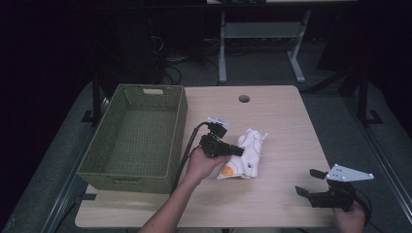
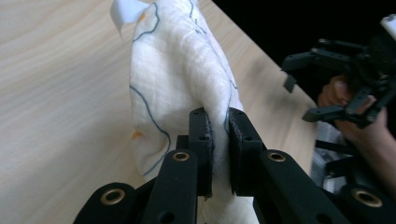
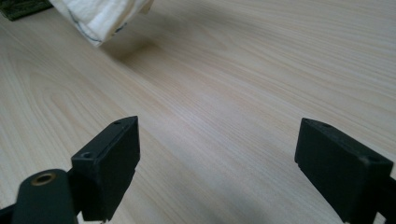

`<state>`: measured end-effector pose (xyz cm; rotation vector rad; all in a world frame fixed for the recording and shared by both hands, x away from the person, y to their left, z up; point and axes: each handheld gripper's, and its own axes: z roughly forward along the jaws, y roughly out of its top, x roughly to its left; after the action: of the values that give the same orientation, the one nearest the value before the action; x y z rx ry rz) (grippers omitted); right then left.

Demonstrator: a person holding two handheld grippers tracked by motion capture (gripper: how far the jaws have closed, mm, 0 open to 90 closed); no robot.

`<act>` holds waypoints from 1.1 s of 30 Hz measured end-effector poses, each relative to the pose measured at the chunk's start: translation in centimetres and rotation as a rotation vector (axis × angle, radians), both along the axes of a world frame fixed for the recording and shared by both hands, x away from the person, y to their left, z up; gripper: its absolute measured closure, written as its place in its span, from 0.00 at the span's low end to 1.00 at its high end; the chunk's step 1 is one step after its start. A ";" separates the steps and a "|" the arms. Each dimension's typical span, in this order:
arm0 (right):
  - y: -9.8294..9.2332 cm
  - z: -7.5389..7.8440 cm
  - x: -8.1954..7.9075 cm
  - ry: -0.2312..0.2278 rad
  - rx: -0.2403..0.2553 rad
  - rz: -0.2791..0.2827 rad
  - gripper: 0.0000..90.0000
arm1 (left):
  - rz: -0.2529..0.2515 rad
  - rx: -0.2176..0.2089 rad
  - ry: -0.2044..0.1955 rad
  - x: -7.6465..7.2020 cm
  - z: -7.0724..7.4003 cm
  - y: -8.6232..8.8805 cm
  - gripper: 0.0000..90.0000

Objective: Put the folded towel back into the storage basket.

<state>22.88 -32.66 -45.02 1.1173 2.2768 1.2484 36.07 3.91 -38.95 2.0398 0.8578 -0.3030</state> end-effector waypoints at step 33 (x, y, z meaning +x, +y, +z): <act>-0.2 -0.2 0.3 0.000 0.019 -0.013 0.15 | -0.030 -0.204 0.170 -0.7 3.7 5.6 0.91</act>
<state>23.22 -32.87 -45.24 1.1373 2.2582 1.2679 35.38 9.54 -35.22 1.8577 0.8620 -0.5640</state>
